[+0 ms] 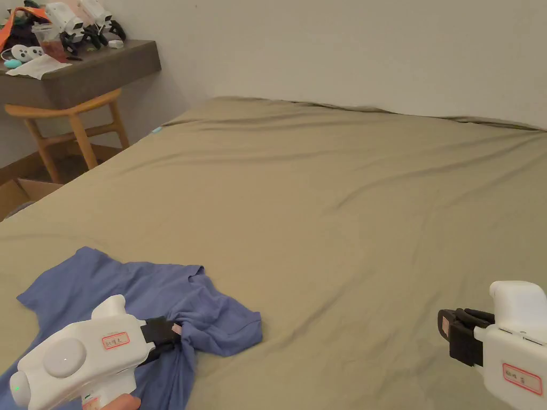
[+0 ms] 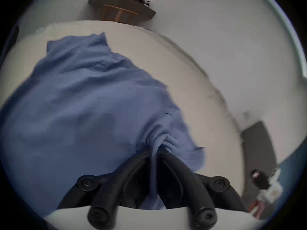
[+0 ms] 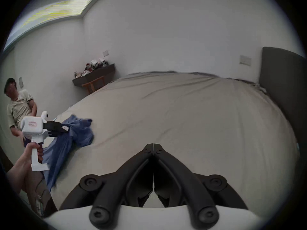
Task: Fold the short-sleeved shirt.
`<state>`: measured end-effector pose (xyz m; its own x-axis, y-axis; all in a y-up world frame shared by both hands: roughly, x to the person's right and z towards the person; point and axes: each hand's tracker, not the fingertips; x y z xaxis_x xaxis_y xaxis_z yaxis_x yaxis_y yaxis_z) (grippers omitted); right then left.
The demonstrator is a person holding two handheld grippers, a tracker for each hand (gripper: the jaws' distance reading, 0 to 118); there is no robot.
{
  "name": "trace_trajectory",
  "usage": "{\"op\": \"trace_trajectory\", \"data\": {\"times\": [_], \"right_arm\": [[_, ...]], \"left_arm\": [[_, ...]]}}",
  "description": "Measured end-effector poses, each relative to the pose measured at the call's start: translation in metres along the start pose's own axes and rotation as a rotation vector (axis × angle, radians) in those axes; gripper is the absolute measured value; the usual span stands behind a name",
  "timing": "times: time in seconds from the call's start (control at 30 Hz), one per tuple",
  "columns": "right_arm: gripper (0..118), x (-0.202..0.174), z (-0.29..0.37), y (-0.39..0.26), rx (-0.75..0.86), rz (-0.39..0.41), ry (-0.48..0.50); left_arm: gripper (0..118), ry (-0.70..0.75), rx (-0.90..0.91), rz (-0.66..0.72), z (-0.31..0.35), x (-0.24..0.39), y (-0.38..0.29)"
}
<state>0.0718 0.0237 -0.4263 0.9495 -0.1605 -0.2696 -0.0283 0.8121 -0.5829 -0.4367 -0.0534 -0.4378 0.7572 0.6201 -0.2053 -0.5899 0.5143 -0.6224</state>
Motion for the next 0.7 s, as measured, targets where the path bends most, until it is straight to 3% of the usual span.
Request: {"op": "trace_trajectory", "data": {"times": [0.1, 0.23, 0.33, 0.43, 0.57, 0.7], "right_arm": [[3, 0.024, 0.047, -0.003, 0.068, -0.001, -0.05], [3, 0.057, 0.114, -0.003, 0.181, -0.043, -0.191], [3, 0.08, 0.165, -0.003, 0.231, -0.058, -0.245], [3, 0.1, 0.222, -0.009, 0.287, -0.055, -0.338], [3, 0.128, 0.296, -0.024, 0.333, -0.079, -0.472], [3, 0.149, 0.346, -0.044, 0.316, -0.037, -0.626]], "left_arm": [[5, 0.039, 0.049, -0.164, 0.01, 0.068, -0.007], [5, -0.155, -0.004, -0.294, 0.006, 0.163, -0.027], [5, -0.246, -0.125, -0.518, -0.014, 0.242, -0.069], [5, -0.419, -0.275, -0.638, -0.027, 0.331, -0.152], [5, -0.629, -0.518, -0.696, -0.048, 0.426, -0.272], [5, -0.724, -0.669, -0.921, -0.049, 0.5, -0.391]]}}
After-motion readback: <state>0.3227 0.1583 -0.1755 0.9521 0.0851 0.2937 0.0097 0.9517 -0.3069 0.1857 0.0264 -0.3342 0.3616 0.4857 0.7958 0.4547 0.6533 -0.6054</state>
